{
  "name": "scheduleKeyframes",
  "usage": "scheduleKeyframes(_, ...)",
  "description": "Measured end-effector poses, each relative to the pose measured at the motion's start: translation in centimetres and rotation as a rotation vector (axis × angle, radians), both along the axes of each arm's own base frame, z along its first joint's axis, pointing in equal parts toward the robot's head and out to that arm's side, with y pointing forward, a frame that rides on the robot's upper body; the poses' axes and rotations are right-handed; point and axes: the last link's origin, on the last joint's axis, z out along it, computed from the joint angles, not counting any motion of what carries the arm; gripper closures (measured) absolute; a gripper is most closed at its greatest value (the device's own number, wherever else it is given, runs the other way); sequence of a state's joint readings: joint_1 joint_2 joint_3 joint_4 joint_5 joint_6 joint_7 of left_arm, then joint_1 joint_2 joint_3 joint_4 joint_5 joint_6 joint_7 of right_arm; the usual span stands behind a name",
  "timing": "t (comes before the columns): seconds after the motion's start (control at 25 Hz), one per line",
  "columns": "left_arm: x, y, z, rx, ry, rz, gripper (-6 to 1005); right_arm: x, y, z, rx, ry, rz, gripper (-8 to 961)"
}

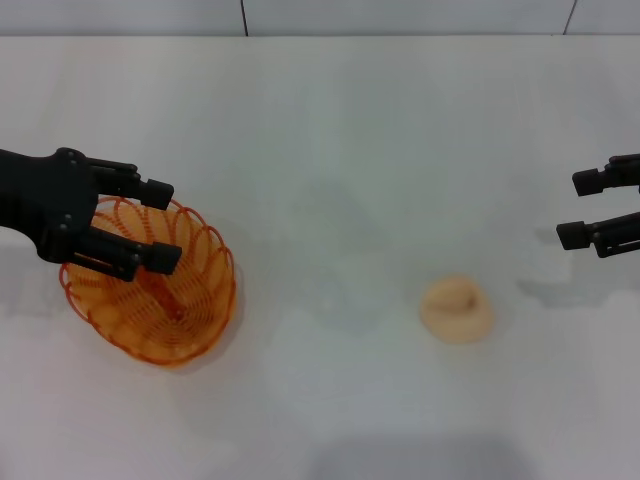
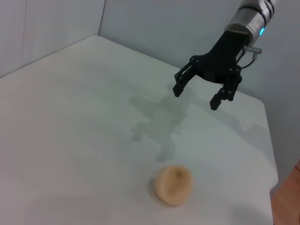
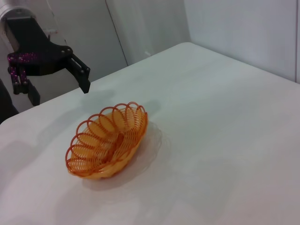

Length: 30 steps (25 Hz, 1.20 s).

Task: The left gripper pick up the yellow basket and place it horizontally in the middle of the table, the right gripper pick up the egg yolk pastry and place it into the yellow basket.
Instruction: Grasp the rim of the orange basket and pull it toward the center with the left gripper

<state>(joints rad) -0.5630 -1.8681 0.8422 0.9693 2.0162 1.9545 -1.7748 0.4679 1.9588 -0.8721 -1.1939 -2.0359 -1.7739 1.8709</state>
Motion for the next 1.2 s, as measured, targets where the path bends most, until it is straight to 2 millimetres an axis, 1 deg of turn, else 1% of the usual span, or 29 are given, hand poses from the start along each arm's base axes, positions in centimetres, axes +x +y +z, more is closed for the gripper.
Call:
scheduleKeyframes(0.52,0.1,0.3,0.0,0.005,0.006,-0.003,107,-0.2,0.1,0.0,0.008,0.002,0.006,110)
scheduleKeyframes(0.84,-0.2,0.4,0.2,0.004,0.041,0.008,108,-0.2,0.3,0.0,0.017,0.004,0.002,110)
scheduleKeyframes(1.0,-0.7,0.9,1.0,0.017,0.112,0.028,108,-0.2,0.4,-0.2,0.024,0.01,-0.001,111)
scheduleKeyframes(1.2,-1.8,2.0,3.5,0.091,0.212,0.073,109,-0.4,0.5,-0.5,0.032,0.022,-0.003,111)
